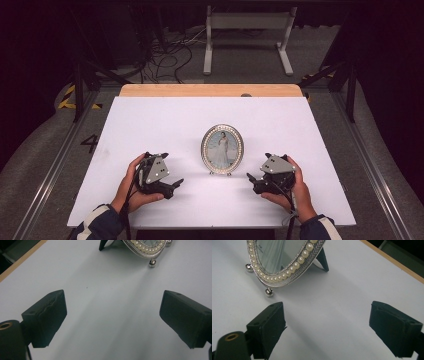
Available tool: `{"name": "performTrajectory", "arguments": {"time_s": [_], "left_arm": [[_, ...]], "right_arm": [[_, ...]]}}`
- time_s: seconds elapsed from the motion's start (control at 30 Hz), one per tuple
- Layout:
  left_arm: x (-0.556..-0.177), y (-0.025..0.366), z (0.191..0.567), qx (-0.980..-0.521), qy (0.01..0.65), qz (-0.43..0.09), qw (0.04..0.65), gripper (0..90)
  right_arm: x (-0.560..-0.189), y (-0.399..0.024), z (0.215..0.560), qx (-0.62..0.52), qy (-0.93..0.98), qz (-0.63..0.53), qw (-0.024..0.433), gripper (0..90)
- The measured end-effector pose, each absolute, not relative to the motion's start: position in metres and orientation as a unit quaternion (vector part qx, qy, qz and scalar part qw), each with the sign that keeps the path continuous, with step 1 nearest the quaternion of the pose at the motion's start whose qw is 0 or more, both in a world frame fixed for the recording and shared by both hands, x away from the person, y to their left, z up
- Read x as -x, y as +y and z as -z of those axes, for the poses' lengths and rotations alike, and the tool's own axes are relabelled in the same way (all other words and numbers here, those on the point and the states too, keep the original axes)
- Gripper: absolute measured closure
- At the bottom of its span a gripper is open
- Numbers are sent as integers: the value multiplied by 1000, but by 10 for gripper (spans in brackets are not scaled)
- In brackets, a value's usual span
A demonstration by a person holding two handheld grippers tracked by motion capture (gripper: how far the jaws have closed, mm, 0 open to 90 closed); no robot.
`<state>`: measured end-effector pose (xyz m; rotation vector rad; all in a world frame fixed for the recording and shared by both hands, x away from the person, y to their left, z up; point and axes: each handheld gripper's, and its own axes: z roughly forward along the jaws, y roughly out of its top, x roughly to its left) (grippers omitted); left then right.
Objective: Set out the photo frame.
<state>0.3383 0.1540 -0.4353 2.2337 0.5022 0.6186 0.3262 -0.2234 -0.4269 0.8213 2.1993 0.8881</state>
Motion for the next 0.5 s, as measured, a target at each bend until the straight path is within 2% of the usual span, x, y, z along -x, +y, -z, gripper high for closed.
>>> {"name": "performTrajectory", "arguments": {"time_s": [0.2,0.5], "left_arm": [[-332,162,436,-875,199,-236,374,82],[-325,174,438,-874,204,-238,371,78]], "right_arm": [[-324,-227,430,-313,832,-346,301,135],[-319,-236,432,-323,824,-346,311,141]]}}
